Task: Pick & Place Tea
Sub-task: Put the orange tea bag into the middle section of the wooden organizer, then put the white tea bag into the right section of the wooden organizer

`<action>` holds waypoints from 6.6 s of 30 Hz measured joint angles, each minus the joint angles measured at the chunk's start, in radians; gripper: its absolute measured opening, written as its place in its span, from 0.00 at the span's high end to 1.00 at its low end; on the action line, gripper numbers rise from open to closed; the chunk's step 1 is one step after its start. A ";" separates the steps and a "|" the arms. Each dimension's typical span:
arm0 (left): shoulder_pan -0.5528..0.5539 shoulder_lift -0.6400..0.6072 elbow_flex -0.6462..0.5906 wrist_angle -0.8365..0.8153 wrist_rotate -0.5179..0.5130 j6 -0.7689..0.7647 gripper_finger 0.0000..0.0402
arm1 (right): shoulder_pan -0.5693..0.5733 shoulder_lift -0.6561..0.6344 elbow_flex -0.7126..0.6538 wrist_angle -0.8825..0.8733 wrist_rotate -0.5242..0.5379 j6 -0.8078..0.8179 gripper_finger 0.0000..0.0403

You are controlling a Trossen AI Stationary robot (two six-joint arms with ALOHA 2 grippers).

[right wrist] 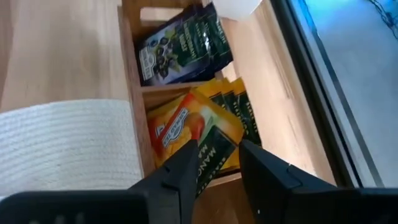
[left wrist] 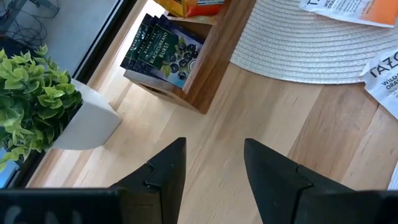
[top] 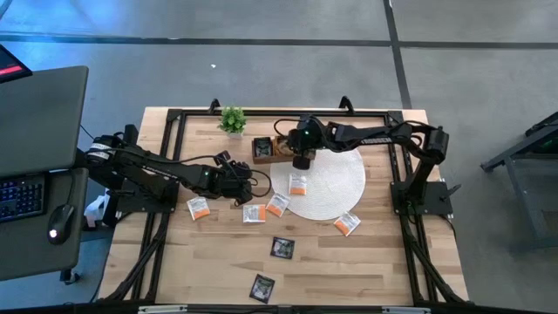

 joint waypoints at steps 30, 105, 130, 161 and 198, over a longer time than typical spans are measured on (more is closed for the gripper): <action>0.000 0.000 -0.001 0.020 0.007 0.032 0.61 | 0.116 -0.047 0.002 0.004 0.204 0.174 0.92; 0.000 0.000 0.000 0.053 0.023 0.072 0.61 | -0.002 0.066 0.186 -0.297 0.104 -0.271 0.92; 0.000 0.000 0.000 0.053 0.053 0.072 0.61 | 0.301 0.066 0.195 -0.390 0.137 0.012 0.77; 0.000 0.000 0.000 0.054 0.054 0.071 0.61 | 0.227 0.231 0.198 -0.494 0.054 0.327 0.72; 0.000 0.000 0.000 0.053 0.054 0.071 0.61 | 0.148 0.058 0.195 -0.437 0.680 -0.105 0.99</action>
